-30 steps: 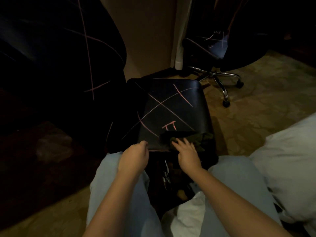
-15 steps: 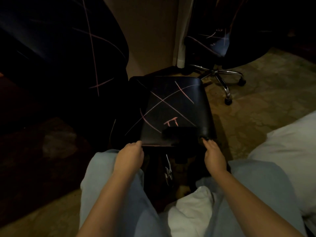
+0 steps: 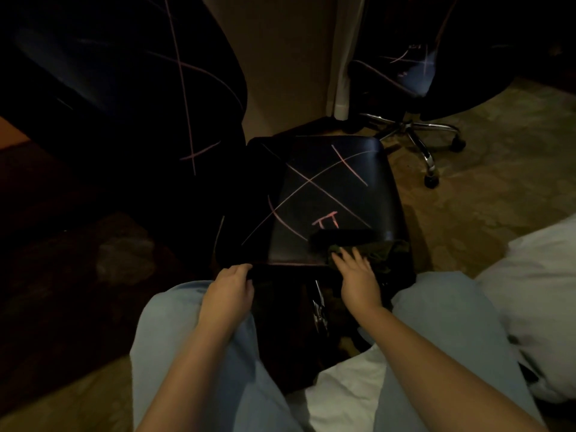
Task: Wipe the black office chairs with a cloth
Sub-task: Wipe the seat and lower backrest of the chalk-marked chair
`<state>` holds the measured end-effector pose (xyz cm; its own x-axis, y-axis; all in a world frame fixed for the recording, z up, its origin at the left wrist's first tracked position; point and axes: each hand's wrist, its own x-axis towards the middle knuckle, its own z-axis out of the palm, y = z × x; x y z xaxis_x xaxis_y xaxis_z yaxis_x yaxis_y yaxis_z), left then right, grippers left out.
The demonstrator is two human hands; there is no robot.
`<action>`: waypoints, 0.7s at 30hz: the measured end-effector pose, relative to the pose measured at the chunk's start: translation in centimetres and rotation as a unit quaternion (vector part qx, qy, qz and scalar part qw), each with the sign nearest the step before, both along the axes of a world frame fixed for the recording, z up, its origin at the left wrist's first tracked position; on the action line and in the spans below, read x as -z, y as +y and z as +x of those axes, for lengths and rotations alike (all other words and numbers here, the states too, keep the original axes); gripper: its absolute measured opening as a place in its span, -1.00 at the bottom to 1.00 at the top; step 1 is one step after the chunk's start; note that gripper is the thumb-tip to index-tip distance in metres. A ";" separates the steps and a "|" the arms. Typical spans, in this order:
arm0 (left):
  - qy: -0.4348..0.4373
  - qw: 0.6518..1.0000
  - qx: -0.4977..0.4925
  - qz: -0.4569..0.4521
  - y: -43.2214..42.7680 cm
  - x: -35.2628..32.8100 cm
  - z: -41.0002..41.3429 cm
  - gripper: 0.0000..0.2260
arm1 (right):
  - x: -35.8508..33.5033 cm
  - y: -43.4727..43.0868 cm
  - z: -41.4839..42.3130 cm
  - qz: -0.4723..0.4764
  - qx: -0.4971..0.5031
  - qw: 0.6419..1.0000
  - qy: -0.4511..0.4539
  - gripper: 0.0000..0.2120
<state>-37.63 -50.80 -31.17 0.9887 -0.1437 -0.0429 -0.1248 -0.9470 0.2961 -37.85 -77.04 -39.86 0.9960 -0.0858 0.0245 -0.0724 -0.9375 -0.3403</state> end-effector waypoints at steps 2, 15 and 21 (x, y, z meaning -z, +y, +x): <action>0.000 1.000 -0.001 -0.007 -0.1 0.2 0.2 -0.65 | 0.3 -0.8 -0.2 -0.007 -0.025 1.000 0.000 -0.33; -0.001 0.999 -0.011 -0.042 1.1 0.0 -0.5 -0.69 | 0.7 -6.9 -1.1 0.033 0.047 0.998 -0.029 -0.45; 0.038 0.998 -0.013 -0.045 1.7 0.3 -0.2 -0.66 | -0.4 -6.8 -0.1 0.155 0.215 0.964 -0.002 -0.40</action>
<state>-37.83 -49.14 -31.52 0.9864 -0.1250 -0.1066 -0.0746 -0.9190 0.3872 -37.94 -83.87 -39.48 0.8667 -0.4946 -0.0646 -0.4297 -0.6745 -0.6003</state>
